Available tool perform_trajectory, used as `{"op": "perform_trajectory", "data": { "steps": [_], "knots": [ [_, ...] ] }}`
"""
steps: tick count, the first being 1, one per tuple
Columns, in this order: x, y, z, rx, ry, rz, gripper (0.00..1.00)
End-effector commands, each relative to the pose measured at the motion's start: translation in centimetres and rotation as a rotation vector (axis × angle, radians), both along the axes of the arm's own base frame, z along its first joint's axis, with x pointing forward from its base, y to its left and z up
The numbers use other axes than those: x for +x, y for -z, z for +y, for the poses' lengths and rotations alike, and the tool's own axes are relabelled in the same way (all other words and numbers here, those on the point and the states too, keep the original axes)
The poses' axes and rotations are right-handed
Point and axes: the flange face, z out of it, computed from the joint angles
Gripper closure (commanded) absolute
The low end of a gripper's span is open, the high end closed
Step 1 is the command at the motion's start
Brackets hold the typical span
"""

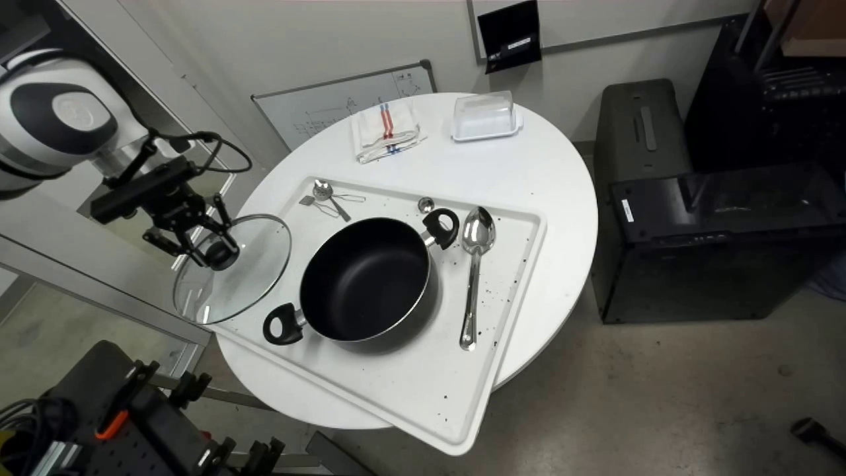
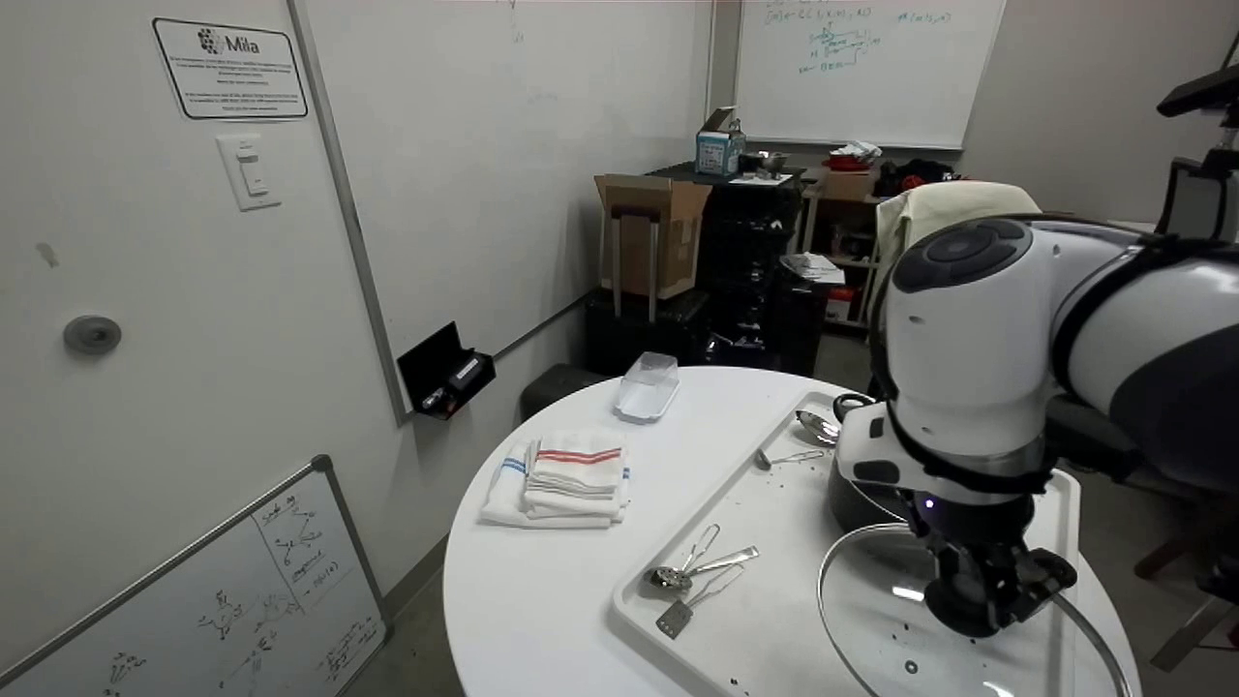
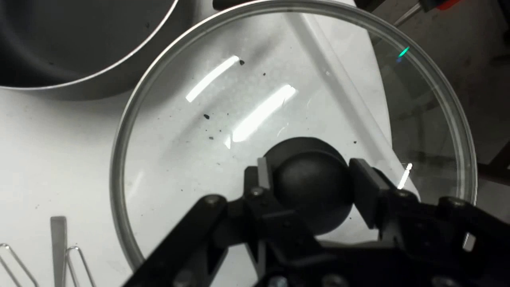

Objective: Place the lid on the pot

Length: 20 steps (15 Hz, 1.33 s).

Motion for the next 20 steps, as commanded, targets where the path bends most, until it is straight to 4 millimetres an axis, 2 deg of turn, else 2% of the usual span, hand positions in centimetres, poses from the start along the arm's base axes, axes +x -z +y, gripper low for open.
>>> {"op": "perform_trajectory", "data": {
  "steps": [1,5,8,16,20],
  "knots": [
    [-1.0,-5.8,-1.7,-0.005,-0.013,0.007,0.74],
    [0.2,-9.0,-4.9,-0.001,0.048,0.012,0.74],
    [1.3,-10.1,-8.4,0.003,0.115,0.021,0.74],
    [3.9,-9.9,-19.1,-0.006,0.335,0.006,0.74],
    [4.9,-9.6,-23.5,-0.007,0.437,-0.023,0.74]
  ]
}}
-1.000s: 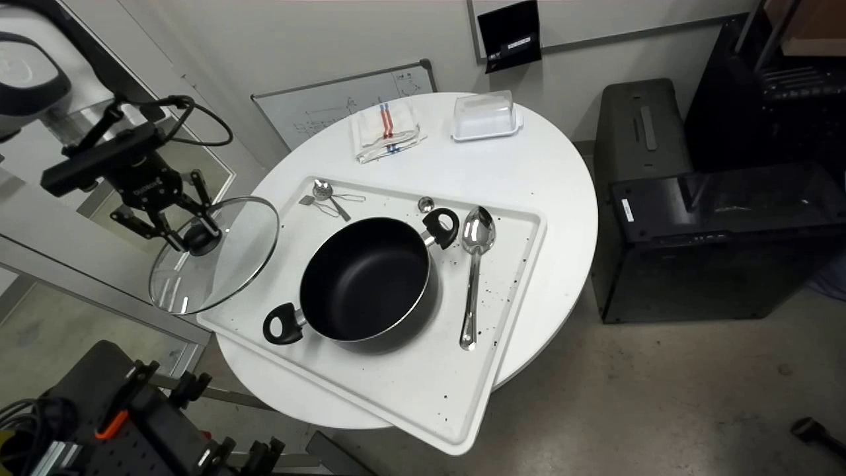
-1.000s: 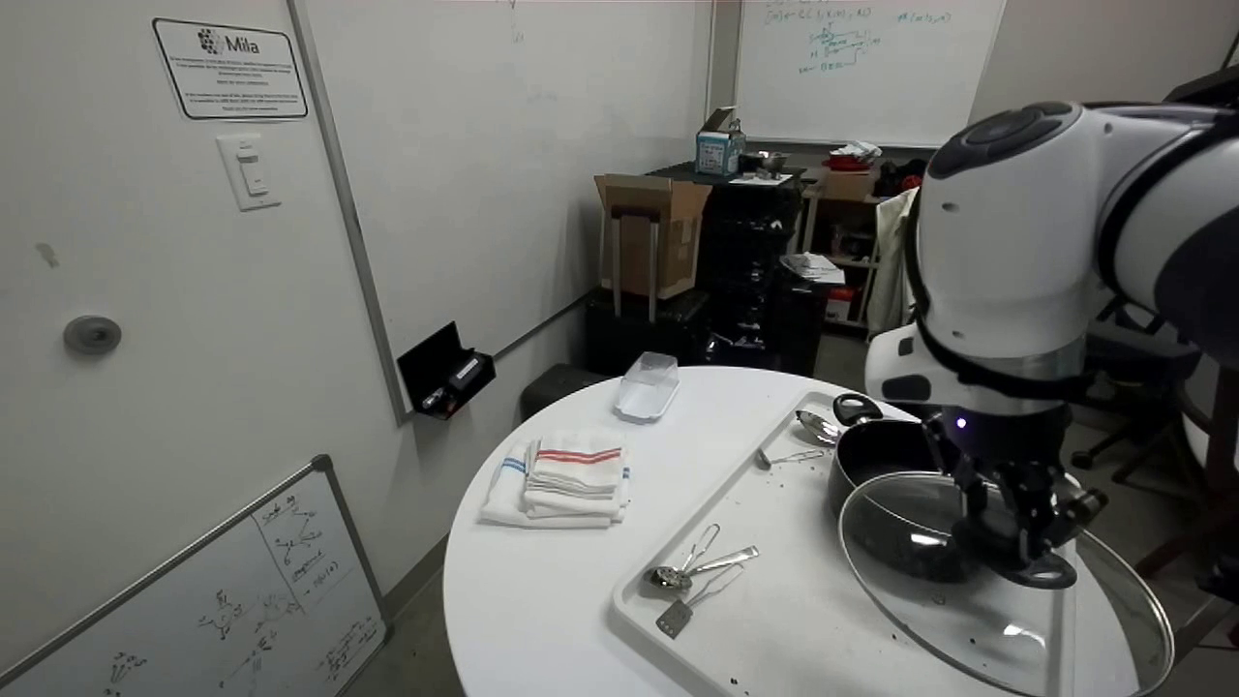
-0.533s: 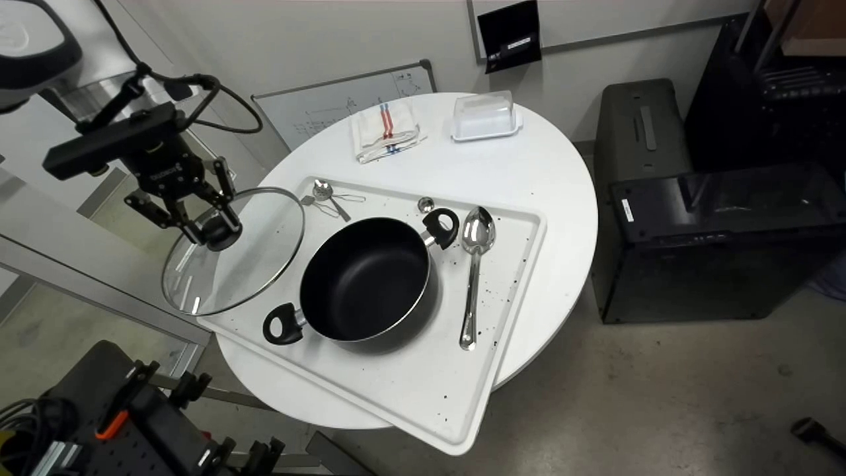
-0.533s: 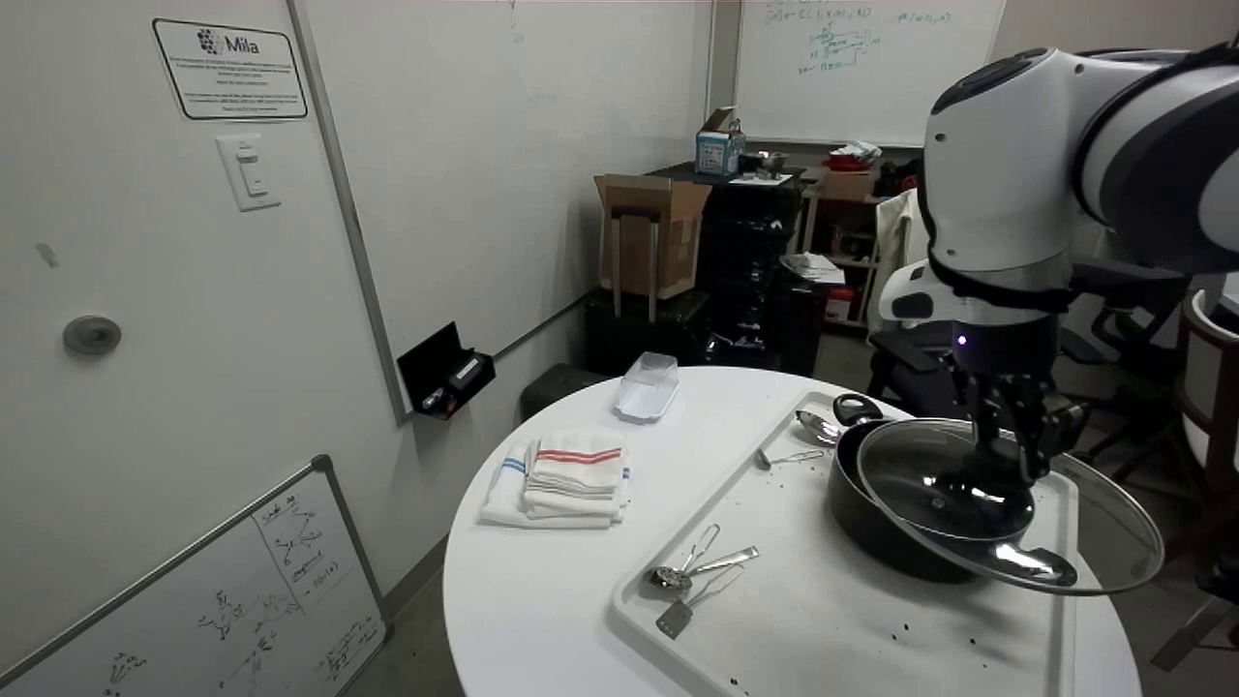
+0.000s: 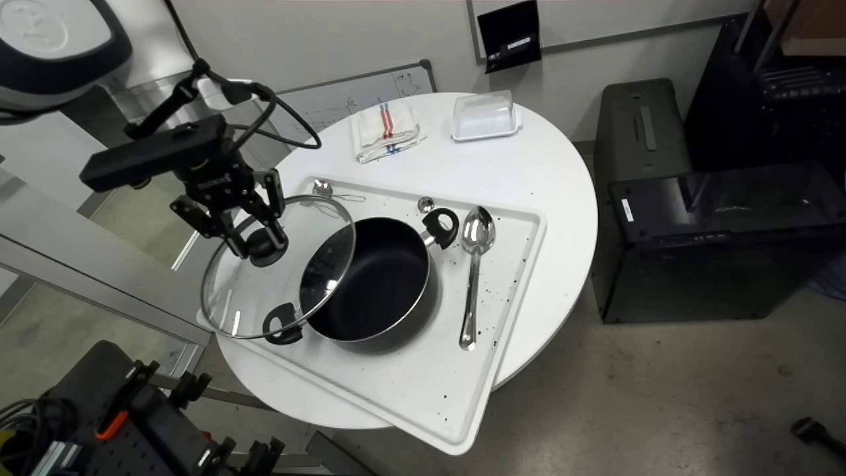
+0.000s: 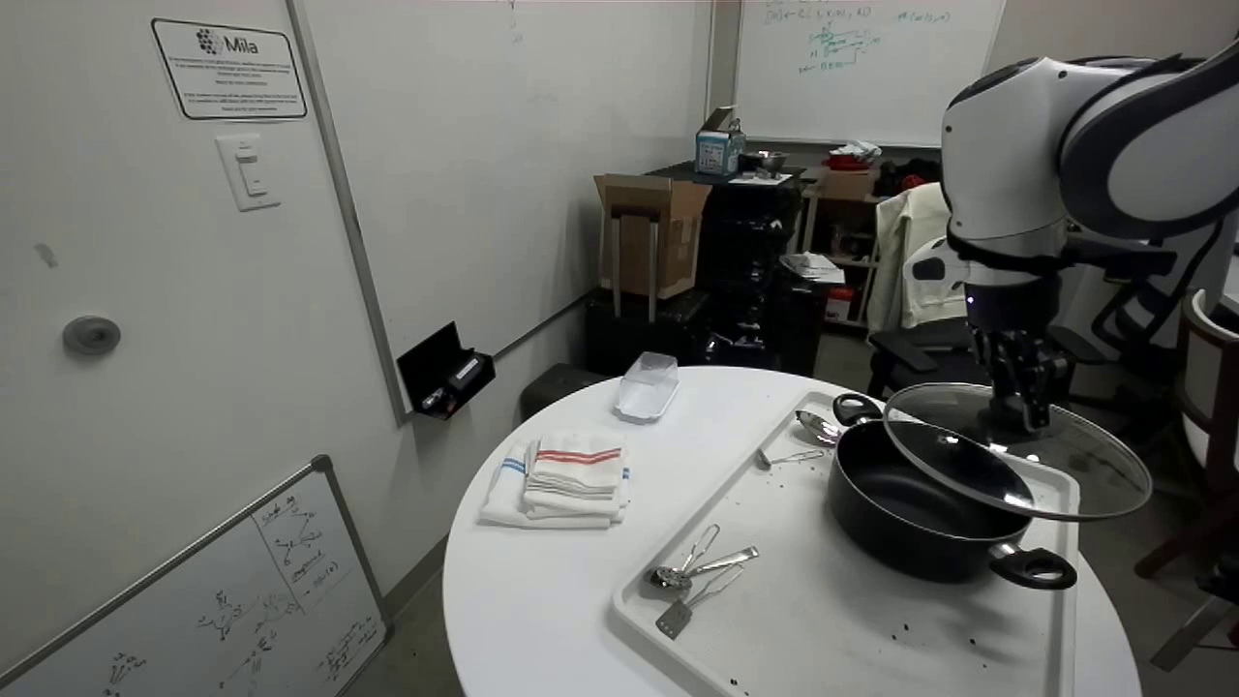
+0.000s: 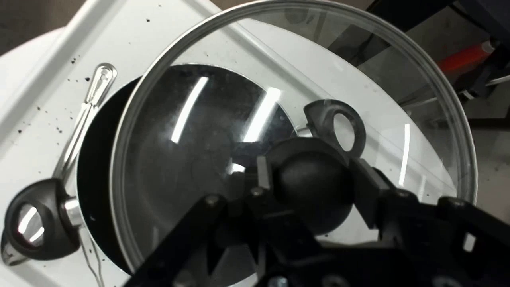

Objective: Place the lid on the pot

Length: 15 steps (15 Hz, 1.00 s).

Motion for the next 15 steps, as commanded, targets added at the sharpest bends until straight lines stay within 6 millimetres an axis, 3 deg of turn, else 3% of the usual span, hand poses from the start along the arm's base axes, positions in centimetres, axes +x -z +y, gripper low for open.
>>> {"op": "perform_trajectory", "data": {
  "steps": [1,7,15],
  "knots": [
    [1.1,-0.6,-3.0,0.007,0.076,-0.032,0.74],
    [3.0,0.7,-6.0,0.009,0.158,-0.063,0.74],
    [5.5,4.0,-6.2,-0.003,0.192,-0.073,0.74]
  ]
}}
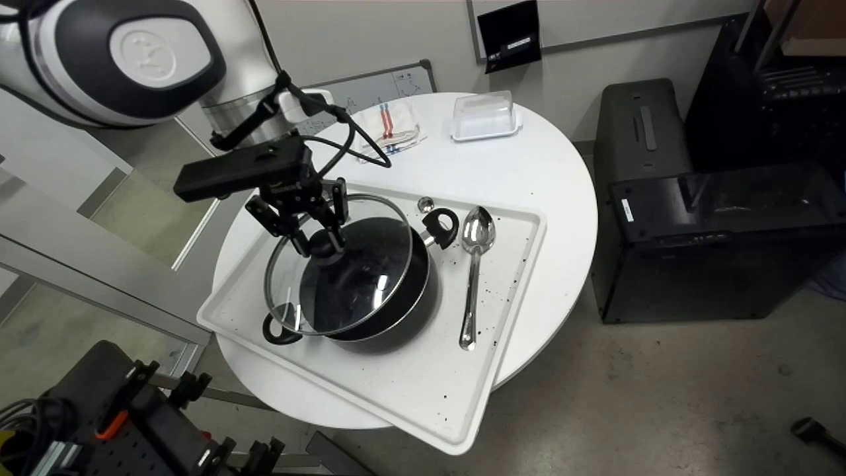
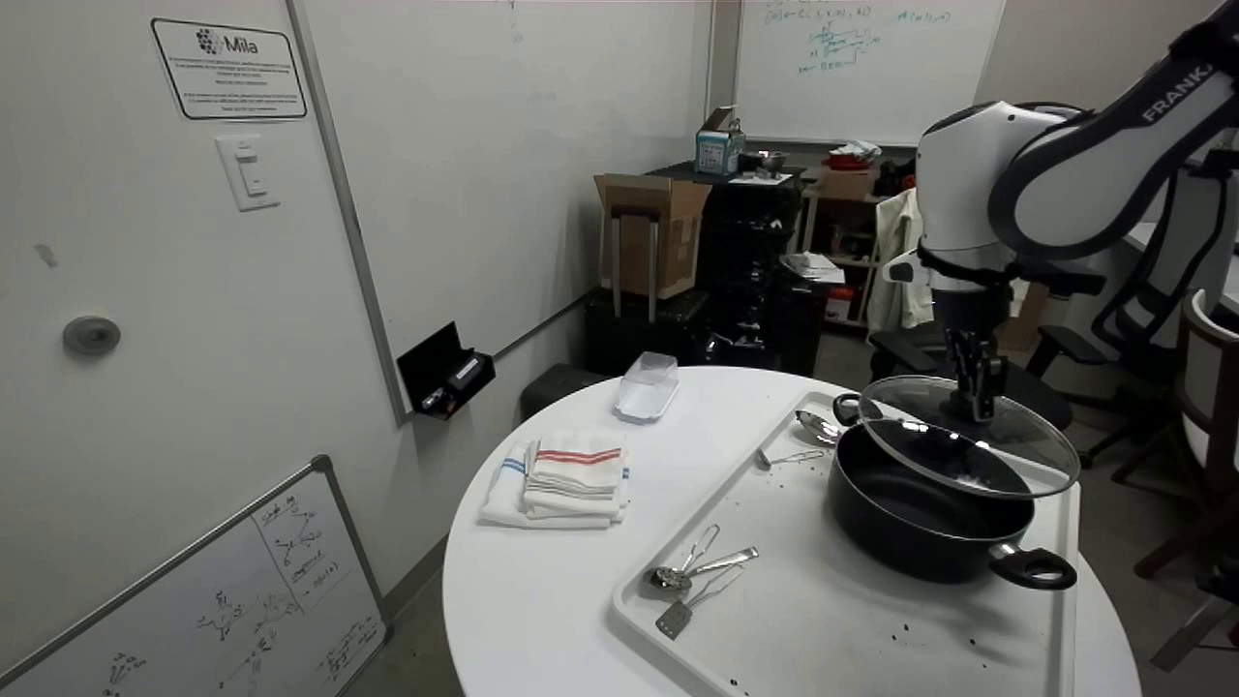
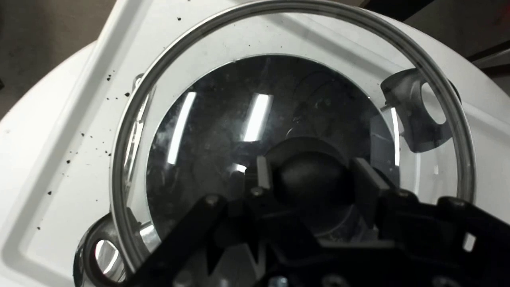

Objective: Place the lid on the pot

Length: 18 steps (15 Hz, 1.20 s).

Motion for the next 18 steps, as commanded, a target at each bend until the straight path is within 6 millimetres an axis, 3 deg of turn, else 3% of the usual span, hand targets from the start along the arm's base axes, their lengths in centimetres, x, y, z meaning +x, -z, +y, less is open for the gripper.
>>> {"op": "perform_trajectory", "data": {
  "steps": [1,18],
  "knots": [
    [1.5,0.9,0.1,-0.001,0.027,-0.015,0.74],
    [1.7,5.1,0.5,-0.017,0.019,-0.032,0.74]
  ]
}}
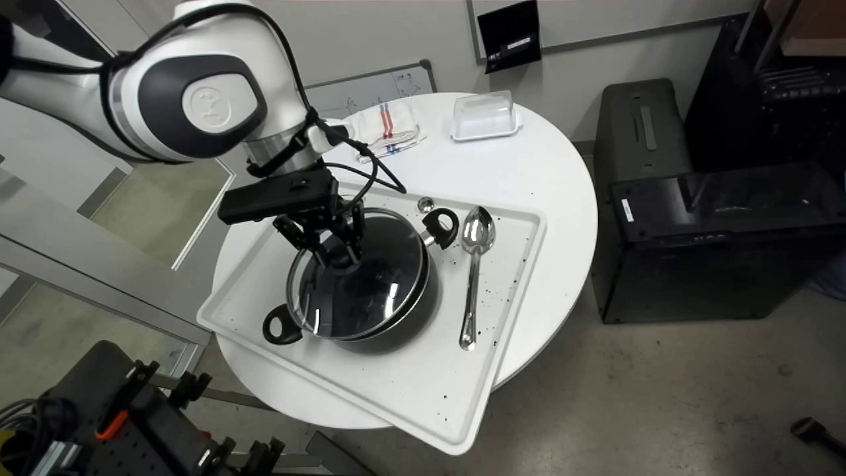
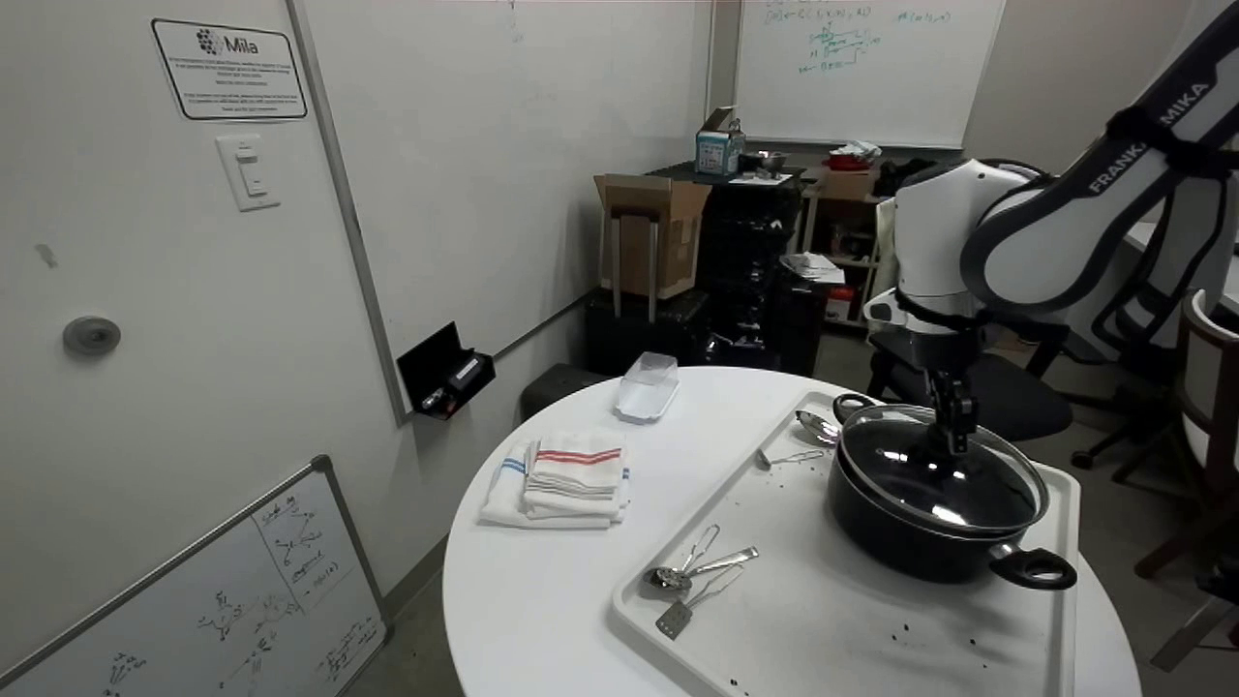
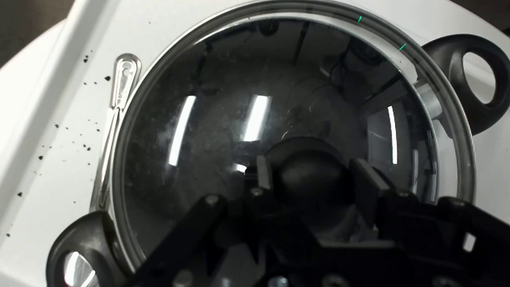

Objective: Place the lid on the pot

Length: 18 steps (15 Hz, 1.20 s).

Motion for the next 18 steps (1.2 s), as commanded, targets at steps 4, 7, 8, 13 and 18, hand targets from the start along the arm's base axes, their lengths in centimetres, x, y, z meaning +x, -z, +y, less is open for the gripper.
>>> {"op": "perform_trajectory", "data": {
  "steps": [4,7,8,13,18],
  "knots": [
    [0.8,0.3,0.0,-0.024,0.010,-0.033,0.74],
    [0.8,0.6,-0.1,-0.027,0.014,-0.037,0.74],
    [0.8,0.6,-0.2,-0.028,0.016,-0.040,0.74],
    [0.8,0.8,-0.4,-0.029,0.021,-0.043,0.74],
    [0.6,1.2,-0.2,-0.028,0.016,-0.037,0.74]
  ]
}}
